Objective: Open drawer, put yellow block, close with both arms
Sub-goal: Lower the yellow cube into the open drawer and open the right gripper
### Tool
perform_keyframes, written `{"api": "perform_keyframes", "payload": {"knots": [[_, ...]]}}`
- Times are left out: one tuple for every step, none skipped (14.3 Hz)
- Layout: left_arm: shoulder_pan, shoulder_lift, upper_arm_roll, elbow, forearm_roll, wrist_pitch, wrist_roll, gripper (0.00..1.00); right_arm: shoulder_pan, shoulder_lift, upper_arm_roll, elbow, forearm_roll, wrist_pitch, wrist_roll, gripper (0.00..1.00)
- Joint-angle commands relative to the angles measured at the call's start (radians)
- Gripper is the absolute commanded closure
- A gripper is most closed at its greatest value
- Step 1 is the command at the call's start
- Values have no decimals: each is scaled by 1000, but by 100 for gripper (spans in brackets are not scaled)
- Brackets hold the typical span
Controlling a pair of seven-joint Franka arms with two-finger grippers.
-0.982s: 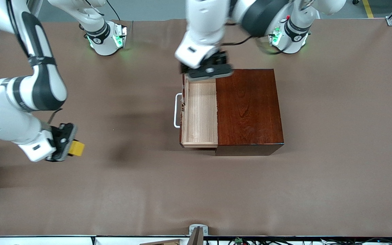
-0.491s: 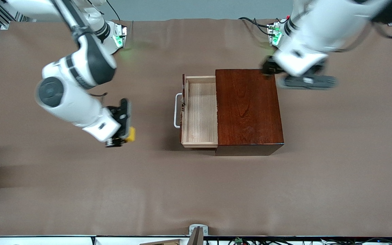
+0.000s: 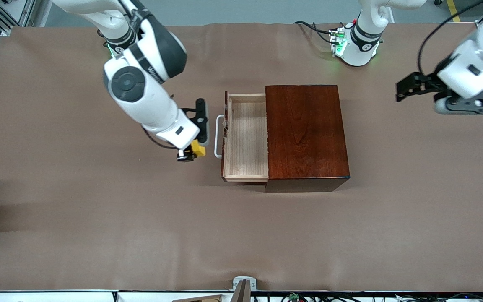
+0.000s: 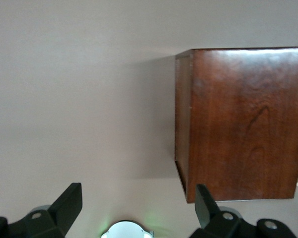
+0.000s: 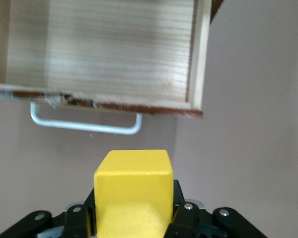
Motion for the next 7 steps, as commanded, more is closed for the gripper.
{"api": "perform_keyframes", "payload": {"knots": [[45,-30,-16,-46,17,47,72,0,71,68,-9,65,-27,12,85,100],[59,-28,-14,-46,15,56,106,0,86,80,-9,70,-40,14,88,100],[81,-25,-16,-48,14,61,122,0,99,94,-9,71,-45,15,91,100],[87,-24,-16,-46,15,61,125,0,108,108,-9,73,-50,17,102,100],[87,-22,-16,-46,15,62,125,0,125,116,-11,78,-53,26,117,100],[85,-21,-16,-46,15,62,125,0,143,119,-11,79,-71,38,137,100],[85,-19,-16,-46,14,67,125,0,157,125,-11,79,-89,40,162,100]]}}
